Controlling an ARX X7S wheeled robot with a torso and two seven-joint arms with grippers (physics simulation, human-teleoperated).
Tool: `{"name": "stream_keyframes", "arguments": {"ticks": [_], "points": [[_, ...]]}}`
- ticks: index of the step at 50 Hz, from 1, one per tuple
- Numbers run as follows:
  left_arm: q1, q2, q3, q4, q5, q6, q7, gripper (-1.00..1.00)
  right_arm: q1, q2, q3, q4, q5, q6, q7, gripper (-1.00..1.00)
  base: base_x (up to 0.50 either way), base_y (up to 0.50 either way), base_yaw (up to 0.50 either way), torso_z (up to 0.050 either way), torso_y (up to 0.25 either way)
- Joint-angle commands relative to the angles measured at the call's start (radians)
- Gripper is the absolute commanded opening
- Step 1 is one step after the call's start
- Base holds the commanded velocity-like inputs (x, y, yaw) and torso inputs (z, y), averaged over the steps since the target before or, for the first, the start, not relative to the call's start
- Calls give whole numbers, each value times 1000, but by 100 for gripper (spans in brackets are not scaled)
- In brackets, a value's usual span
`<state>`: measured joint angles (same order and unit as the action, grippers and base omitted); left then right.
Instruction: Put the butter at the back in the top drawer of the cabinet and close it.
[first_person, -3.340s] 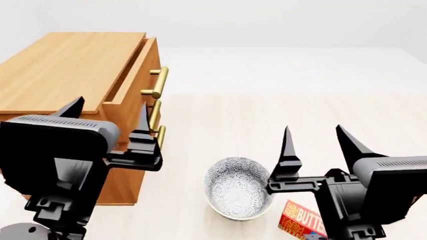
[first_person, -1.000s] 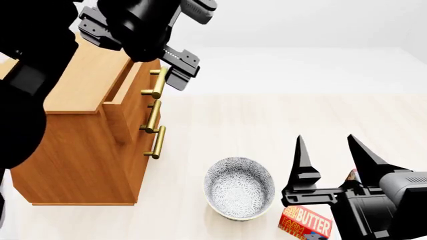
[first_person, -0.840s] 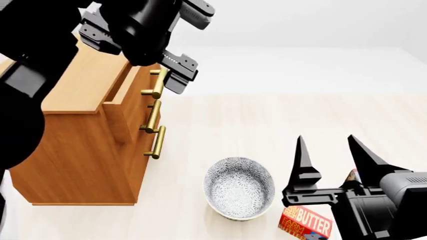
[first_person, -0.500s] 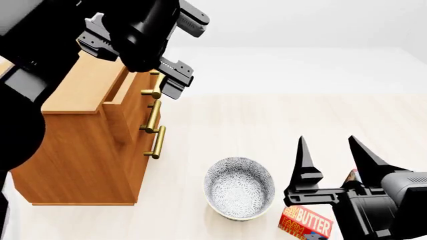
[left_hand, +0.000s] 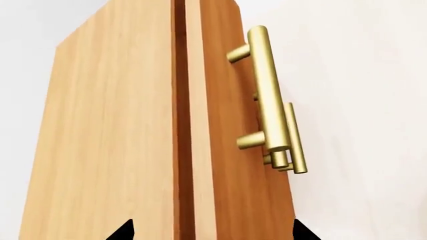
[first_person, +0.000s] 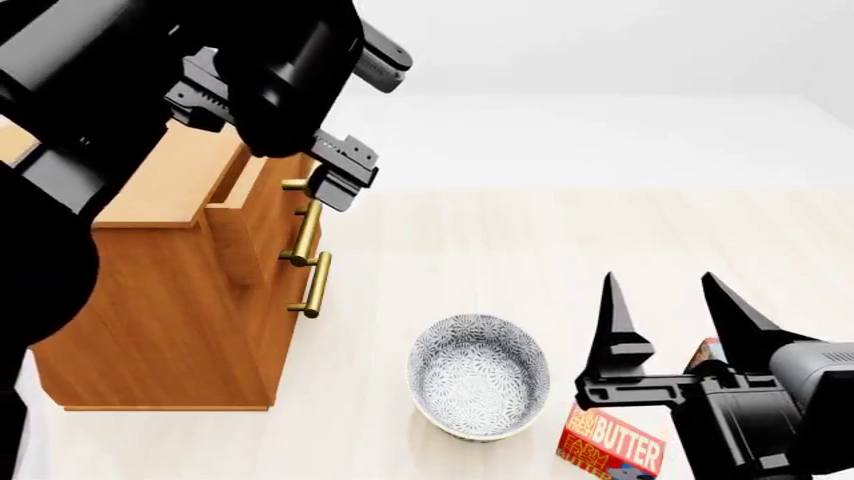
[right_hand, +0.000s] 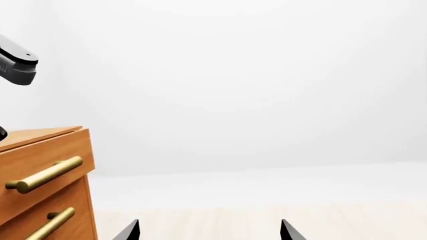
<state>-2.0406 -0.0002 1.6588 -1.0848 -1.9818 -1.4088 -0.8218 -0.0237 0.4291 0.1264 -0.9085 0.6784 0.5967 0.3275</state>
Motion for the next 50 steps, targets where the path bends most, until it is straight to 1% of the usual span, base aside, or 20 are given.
{"name": "stream_keyframes", "arguments": {"ticks": [1,9,50], "points": [[16,0,2,13,-21,2,-38,100,-11,3,10,22,5,-24,-13,100,0,0,0,0,0],[28,0,0,23,-26,5,-7,100,-20,5,18,27,10,-35,-15,100,0,0,0,0,0],[76,0,-7,-26,80,9,117,100,-23,21,8,31,18,-47,-3,100,0,0,0,0,0]]}}
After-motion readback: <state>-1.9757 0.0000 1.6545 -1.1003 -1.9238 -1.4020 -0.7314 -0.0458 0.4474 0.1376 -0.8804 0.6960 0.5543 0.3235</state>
